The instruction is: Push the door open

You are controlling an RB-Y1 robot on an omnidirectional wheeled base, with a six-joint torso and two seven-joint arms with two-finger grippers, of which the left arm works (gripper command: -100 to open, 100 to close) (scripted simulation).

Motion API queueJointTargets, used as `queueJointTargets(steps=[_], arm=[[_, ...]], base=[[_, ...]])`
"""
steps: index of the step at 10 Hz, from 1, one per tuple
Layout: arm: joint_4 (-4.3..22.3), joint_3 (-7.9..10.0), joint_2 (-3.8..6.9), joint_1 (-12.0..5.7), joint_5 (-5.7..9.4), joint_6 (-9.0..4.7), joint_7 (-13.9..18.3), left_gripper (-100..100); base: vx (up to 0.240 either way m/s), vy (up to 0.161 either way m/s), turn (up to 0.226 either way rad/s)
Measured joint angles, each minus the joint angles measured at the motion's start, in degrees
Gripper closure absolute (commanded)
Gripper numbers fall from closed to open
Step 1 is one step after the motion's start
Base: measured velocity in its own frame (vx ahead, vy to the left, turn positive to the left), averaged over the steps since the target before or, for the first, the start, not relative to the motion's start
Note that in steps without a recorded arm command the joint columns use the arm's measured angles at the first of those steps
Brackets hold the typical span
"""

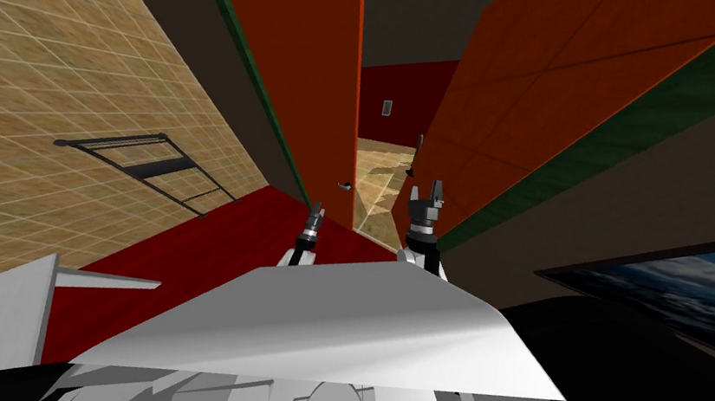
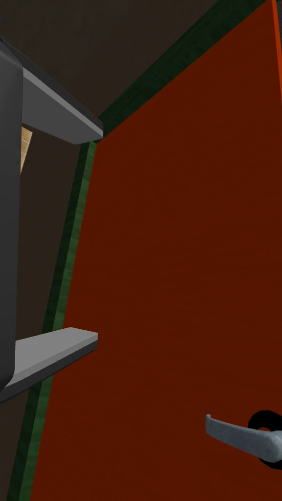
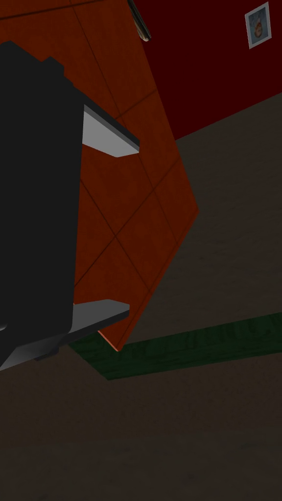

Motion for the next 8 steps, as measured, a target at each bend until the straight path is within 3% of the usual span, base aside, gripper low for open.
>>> queueJointTargets(steps=[8], arm=[[11.53, -2.35, 0.01, -4.54, -0.45, -2.49, 1.31, -100]], base=[[0.082, 0.042, -0.021]])
